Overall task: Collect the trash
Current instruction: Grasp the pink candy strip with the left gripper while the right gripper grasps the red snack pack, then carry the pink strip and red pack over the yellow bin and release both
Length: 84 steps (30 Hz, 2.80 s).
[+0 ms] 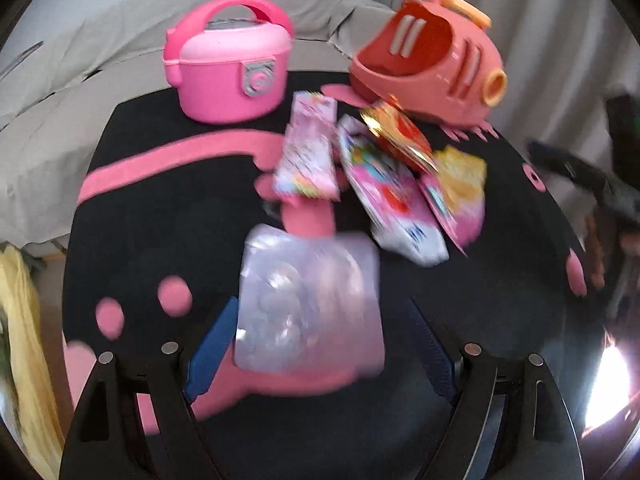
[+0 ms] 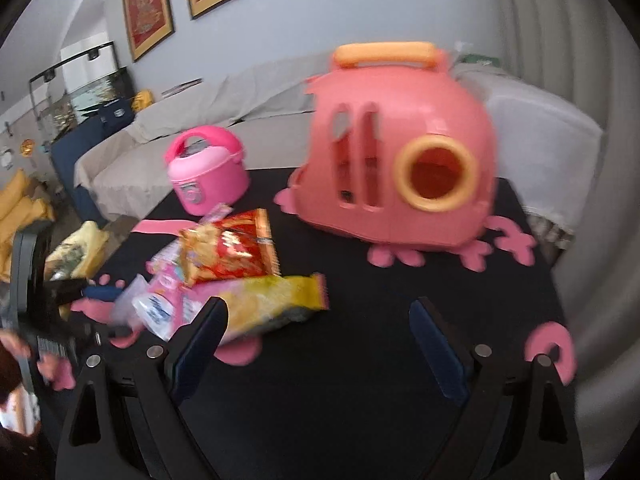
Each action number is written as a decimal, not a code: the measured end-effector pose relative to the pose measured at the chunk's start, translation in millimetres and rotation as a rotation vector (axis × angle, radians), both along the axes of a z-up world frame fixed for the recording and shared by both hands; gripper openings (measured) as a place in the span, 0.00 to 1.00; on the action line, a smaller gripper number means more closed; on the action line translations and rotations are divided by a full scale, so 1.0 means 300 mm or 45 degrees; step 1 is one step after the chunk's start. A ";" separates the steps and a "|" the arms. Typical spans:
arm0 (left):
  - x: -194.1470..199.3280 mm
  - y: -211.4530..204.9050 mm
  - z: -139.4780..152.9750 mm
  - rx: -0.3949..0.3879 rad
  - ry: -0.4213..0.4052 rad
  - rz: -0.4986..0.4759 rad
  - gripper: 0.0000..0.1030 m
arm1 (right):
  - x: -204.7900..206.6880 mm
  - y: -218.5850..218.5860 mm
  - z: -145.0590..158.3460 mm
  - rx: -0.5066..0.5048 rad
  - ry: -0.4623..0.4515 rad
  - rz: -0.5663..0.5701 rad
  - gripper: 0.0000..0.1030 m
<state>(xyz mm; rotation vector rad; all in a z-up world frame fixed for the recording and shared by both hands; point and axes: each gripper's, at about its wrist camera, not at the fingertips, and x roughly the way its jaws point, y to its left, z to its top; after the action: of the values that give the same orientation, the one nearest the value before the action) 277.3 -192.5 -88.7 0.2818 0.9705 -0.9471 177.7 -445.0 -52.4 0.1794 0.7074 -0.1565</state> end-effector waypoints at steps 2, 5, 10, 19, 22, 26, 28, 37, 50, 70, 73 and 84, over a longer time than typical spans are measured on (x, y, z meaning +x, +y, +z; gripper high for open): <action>-0.042 0.014 -0.003 0.007 0.002 0.001 0.81 | 0.075 0.037 -0.009 -0.007 0.019 0.065 0.90; -0.083 0.038 -0.002 -0.004 0.026 0.040 0.81 | 0.181 0.081 -0.033 -0.023 0.048 0.132 0.90; -0.087 0.108 0.001 -0.063 0.093 0.175 0.81 | 0.373 0.117 -0.096 0.046 0.119 0.195 0.90; 0.037 0.171 0.066 -0.200 0.106 0.354 0.81 | 0.360 0.146 -0.171 0.124 0.254 0.243 0.49; 0.085 0.104 0.093 -0.240 0.070 0.335 0.81 | 0.274 0.147 -0.145 0.094 0.230 0.245 0.28; 0.148 -0.034 0.106 -0.233 0.005 0.300 0.81 | 0.183 0.105 -0.103 0.080 0.192 0.169 0.15; 0.186 -0.103 0.094 -0.211 -0.007 0.304 0.81 | 0.136 0.072 -0.081 0.067 0.170 0.118 0.14; 0.225 -0.305 0.044 -0.056 -0.032 0.366 0.67 | -0.009 -0.056 -0.083 0.128 0.136 -0.046 0.14; 0.128 -0.193 0.103 -0.081 -0.014 0.348 0.18 | -0.075 0.026 -0.048 0.210 0.074 0.037 0.14; -0.235 0.545 0.280 -0.178 -0.194 0.607 0.18 | -0.033 0.546 0.077 0.134 0.049 0.425 0.14; -0.234 0.647 0.312 -0.190 -0.241 0.680 0.18 | -0.012 0.624 0.113 0.104 0.031 0.476 0.14; -0.112 0.969 0.345 -0.215 -0.309 0.916 0.18 | 0.134 0.890 0.158 0.021 0.017 0.624 0.14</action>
<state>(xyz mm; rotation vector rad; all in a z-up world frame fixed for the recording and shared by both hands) 243.7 98.1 14.8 -0.0995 0.6813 -0.3188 218.0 -178.0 -5.0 0.0169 0.7472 0.3167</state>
